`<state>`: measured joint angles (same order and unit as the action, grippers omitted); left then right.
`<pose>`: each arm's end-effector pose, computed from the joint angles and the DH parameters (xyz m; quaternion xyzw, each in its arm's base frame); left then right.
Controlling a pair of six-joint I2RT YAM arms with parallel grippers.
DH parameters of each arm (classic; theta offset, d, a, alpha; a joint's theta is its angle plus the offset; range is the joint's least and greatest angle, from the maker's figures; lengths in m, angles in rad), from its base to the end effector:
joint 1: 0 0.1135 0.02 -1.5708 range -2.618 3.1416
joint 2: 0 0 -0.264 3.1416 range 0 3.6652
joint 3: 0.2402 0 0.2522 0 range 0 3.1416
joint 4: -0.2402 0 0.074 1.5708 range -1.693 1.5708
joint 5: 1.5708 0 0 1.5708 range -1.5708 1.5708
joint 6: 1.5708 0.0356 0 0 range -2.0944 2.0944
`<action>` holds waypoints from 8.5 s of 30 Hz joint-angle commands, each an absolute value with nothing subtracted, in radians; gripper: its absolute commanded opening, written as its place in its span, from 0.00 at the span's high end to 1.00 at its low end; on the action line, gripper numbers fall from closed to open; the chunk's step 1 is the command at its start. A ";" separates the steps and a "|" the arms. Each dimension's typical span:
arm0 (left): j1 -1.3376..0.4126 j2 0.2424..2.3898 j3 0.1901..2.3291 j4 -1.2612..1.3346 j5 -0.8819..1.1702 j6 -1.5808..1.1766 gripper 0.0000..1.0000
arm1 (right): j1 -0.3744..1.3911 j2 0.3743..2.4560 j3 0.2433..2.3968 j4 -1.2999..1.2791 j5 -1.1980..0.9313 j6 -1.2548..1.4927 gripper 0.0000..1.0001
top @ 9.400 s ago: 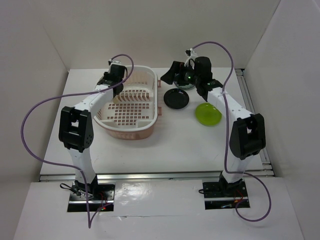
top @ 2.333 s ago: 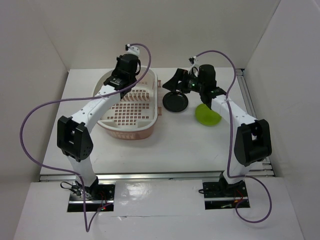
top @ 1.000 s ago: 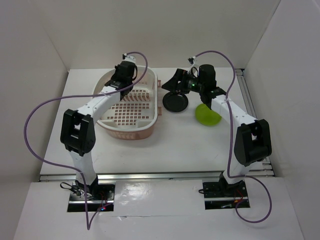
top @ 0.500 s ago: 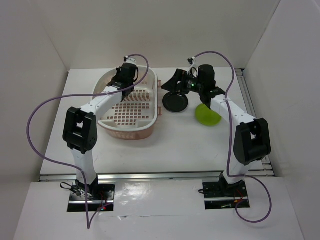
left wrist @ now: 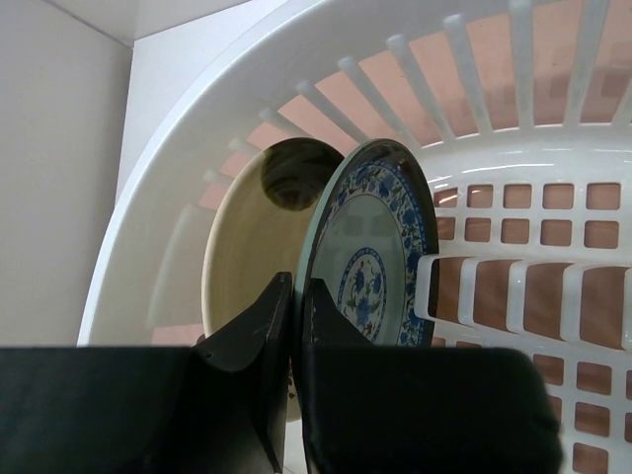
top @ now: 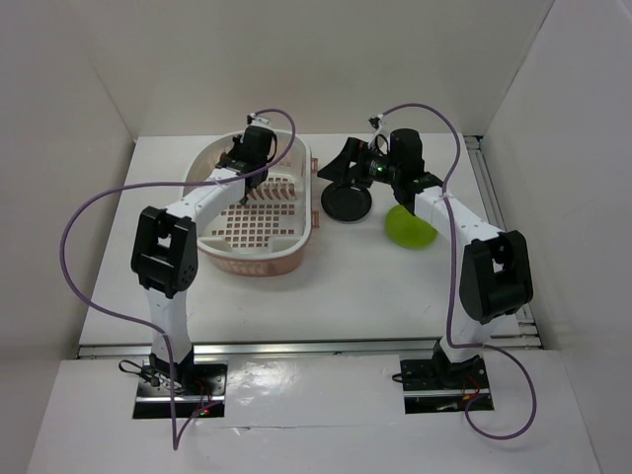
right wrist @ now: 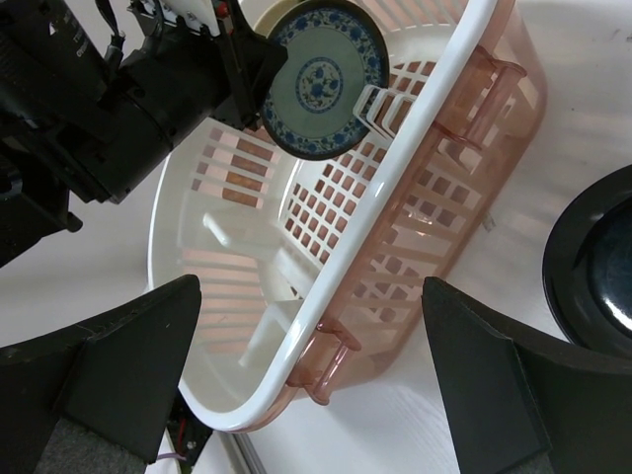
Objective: Load the plates into the dish rack
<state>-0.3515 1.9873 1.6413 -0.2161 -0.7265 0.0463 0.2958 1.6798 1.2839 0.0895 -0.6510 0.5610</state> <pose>0.4426 -0.1371 0.2747 -0.0066 0.8362 0.2388 0.4937 0.3720 0.1359 0.3060 -0.0862 0.7826 0.4673 0.4021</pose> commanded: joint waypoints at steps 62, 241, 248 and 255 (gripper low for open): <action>-0.442 1.341 1.643 -0.454 0.029 -0.267 0.00 | 0.058 2.267 1.638 -0.209 -0.629 0.210 0.36; -0.469 2.155 2.032 -0.666 -0.743 -0.399 0.52 | 0.130 1.743 1.549 -0.061 -0.673 0.476 0.00; -0.469 2.111 2.062 -0.666 -0.742 -0.399 0.37 | 0.130 1.752 1.549 -0.061 -0.673 0.476 0.00; -0.469 2.042 2.089 -0.666 -0.713 -0.379 0.19 | 0.130 1.761 1.569 -0.128 -0.579 0.419 0.00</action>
